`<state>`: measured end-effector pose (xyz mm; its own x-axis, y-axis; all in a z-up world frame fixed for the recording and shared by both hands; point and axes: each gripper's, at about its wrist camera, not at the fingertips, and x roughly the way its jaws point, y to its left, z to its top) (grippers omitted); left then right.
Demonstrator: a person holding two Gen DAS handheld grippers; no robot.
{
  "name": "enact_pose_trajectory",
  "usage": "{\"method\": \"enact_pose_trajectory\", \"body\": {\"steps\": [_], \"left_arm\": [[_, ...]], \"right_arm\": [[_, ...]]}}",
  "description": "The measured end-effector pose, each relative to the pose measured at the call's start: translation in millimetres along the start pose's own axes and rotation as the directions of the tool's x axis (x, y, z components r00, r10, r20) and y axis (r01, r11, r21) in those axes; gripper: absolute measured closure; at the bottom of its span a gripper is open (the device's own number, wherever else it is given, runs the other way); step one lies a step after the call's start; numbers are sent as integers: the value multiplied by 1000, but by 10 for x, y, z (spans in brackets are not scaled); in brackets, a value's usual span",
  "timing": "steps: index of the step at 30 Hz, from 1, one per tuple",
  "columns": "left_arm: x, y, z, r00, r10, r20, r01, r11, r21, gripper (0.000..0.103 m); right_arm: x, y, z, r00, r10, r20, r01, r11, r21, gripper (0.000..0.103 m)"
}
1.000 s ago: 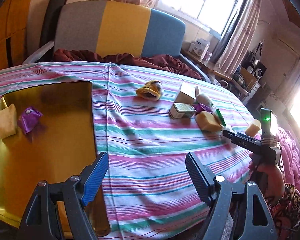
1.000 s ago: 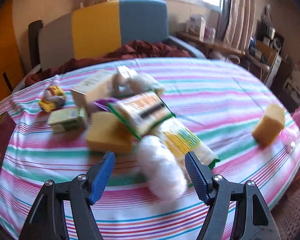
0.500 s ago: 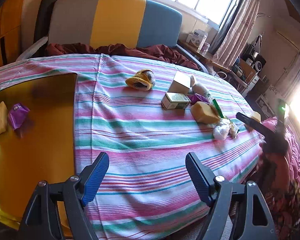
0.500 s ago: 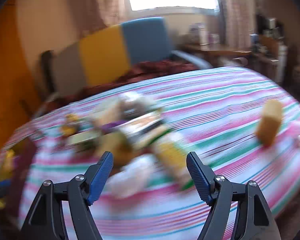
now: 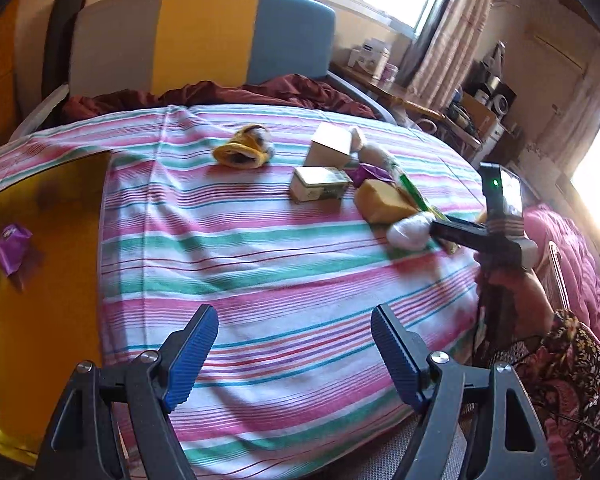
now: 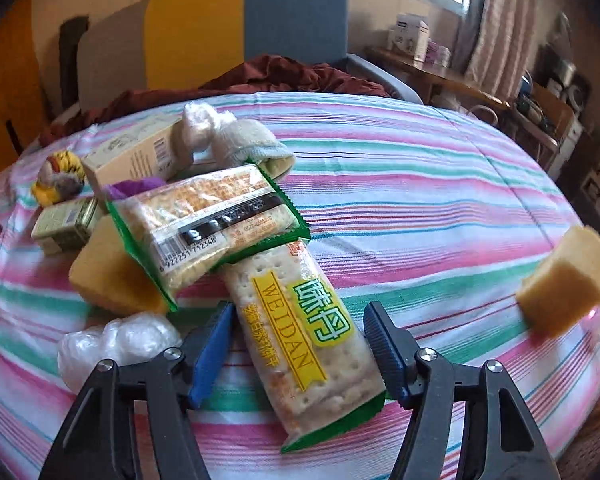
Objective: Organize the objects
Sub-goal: 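Grasp the WEIDAN cracker packet with the right tool, then grasp the white plastic bag bundle with the left tool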
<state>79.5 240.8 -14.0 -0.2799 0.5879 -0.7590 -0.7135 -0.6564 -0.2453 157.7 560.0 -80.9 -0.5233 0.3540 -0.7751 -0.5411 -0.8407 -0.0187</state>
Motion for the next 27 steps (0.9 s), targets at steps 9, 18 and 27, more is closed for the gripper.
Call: {"method": "enact_pose_trajectory", "body": {"steps": [9,18,27], "left_arm": [[338,-387,142,997,-37,-68,45,993,110,24],[716,-874,375,995,-70,-76,85,972,221,24],[1351,-1127,700,986,-98,-138,126,968,216,25]], "right_arm": [[-89,-53,-150,992,-91,88,79,988,129,53],[-132,-180,-219,981,-154,114,129,971,203,53],[-168,-265,-289,973,-180,145,136,953,273,53]]}}
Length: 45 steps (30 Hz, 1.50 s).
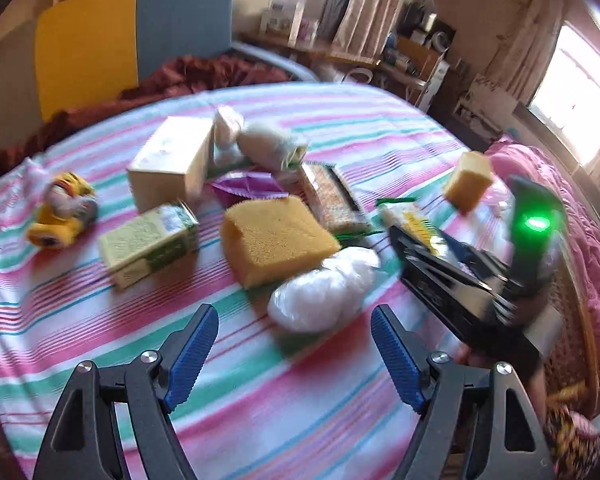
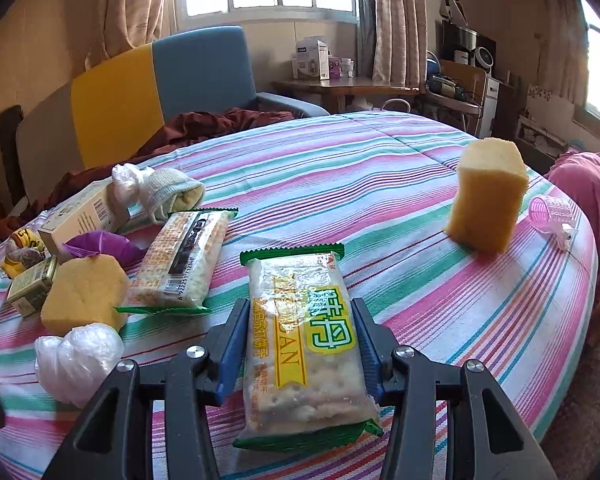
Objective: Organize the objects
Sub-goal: 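Grasp the white plastic bag bundle with the left tool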
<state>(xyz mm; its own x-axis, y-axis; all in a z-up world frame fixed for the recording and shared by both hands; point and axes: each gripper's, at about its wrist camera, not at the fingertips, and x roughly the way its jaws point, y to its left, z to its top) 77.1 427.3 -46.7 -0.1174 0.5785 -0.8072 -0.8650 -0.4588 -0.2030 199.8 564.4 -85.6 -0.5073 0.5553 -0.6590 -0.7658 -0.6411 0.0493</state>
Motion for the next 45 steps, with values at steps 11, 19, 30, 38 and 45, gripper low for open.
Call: {"method": "enact_pose_trajectory", "body": {"steps": [11,19,30,38,45], "left_arm": [[348,-133,3,997,-75,-8,75,997,17,55],[173,-117,-300,997,-39,70,33,995,89,65],[-100,-12,-581,995,-37,93,30,997,78,69],[-310,153,-744,994,-48,99,47,999,5,70],[-537,270,-879,991,-37,128,38,999,-9,70]], "right_arm": [[12,-15,-15,1000,9,14,-10,1000,10,53],[1,-11,-22,1000,7,18,-7,1000,3,53],[-12,25,-36,1000,-14,19,15,1000,-24,53],[-15,59,-41,999,-35,20,36,998,-51,53],[-17,93,-41,998,-58,21,60,995,-74,53]]}}
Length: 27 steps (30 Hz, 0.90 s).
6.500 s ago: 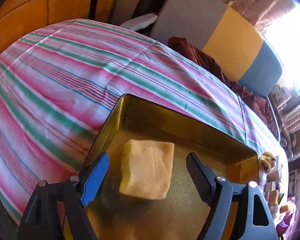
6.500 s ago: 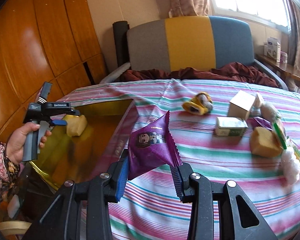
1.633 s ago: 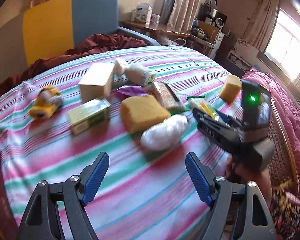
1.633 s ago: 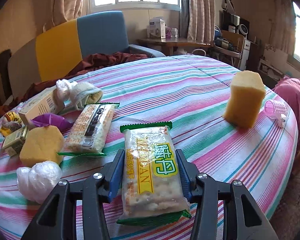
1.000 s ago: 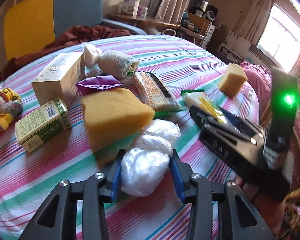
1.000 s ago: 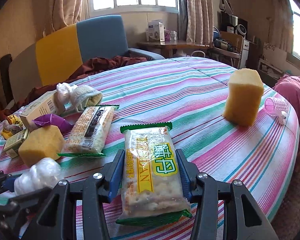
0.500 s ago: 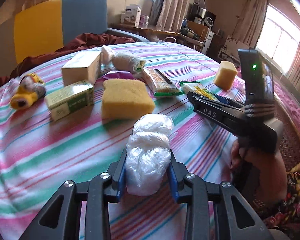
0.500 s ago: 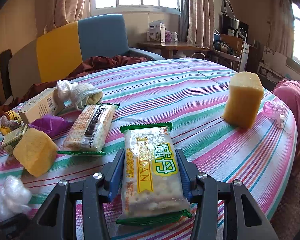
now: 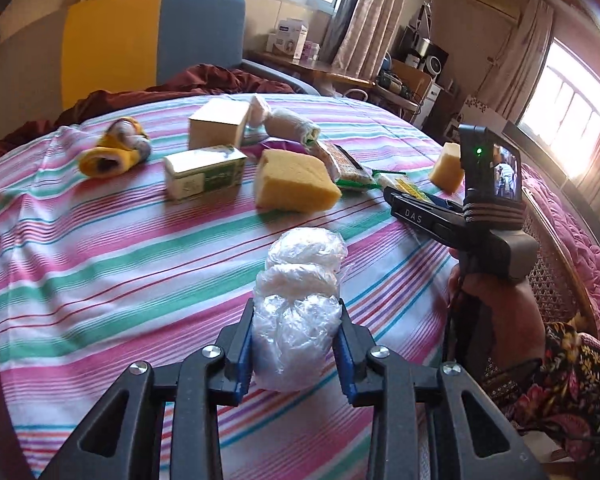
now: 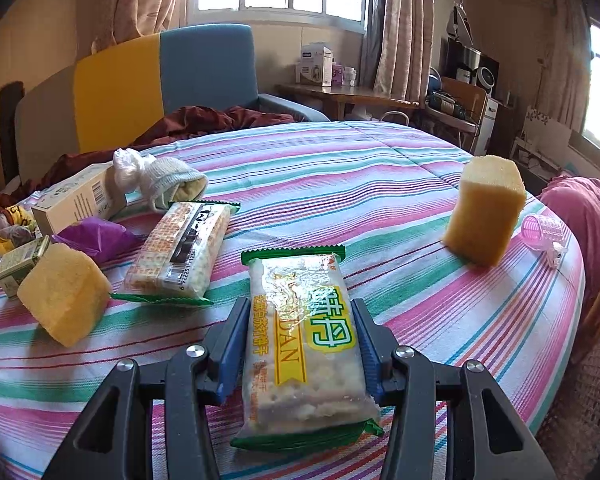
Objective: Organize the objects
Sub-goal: 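Grasp the white plastic bag bundle with the left tool, then carry the white bag bundle into the gold tray while the right tool carries the cracker packet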
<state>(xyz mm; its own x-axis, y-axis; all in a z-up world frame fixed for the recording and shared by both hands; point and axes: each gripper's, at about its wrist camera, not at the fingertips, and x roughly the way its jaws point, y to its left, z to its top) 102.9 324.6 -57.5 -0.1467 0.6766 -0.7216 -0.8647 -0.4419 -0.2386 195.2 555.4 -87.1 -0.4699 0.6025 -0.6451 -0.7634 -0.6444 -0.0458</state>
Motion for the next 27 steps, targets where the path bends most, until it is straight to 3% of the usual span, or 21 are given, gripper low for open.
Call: {"method": "enact_pose_trajectory", "body": {"steps": [17,27], "left_arm": [[-783,664,-142,993,70,94,-55,987,-151,70],[-1259,1295,-378,978,163,128,-117,945,-306,70]], "right_arm": [[-130,88,-34,998,15,-68,-17,999,-30,53],[-431,253,-169,983,140,-120,-139,990,22,54]]}}
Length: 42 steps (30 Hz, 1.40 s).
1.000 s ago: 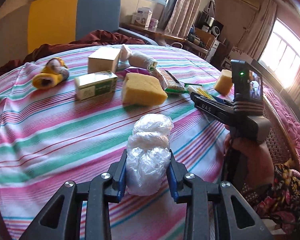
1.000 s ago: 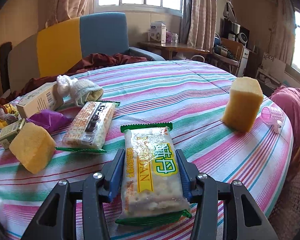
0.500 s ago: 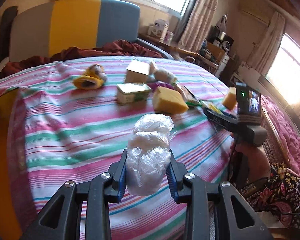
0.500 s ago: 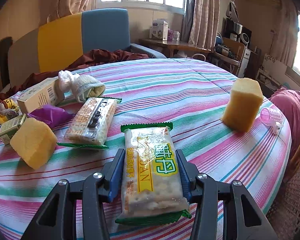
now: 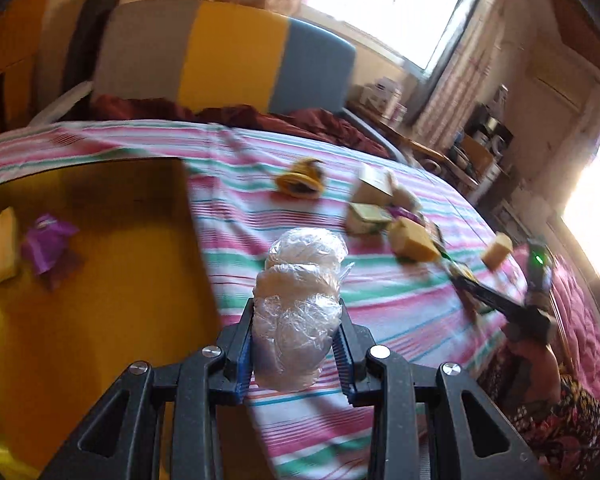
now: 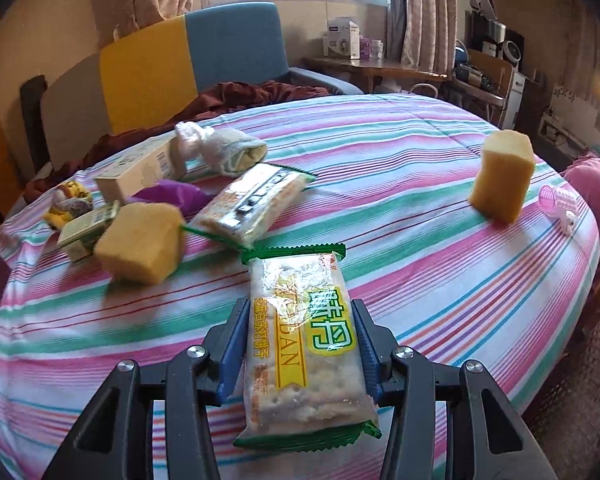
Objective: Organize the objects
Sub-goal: 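Carry the white bag bundle into the gold tray while the right tool carries the cracker packet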
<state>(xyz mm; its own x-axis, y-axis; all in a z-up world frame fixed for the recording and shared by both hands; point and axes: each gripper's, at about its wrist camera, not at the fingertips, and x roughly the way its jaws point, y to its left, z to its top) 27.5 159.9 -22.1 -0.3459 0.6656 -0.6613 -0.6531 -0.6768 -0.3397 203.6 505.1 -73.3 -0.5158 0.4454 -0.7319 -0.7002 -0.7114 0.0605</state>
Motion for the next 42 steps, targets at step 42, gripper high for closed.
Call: {"method": "enact_pose_trajectory", "body": {"steps": [42], "left_arm": [[-349,1950,76,854,447,-267,-513,811,-281,57]], "right_arm": [[-1187,2382,-266,780,622,-63,-612,740,-278,54]]}}
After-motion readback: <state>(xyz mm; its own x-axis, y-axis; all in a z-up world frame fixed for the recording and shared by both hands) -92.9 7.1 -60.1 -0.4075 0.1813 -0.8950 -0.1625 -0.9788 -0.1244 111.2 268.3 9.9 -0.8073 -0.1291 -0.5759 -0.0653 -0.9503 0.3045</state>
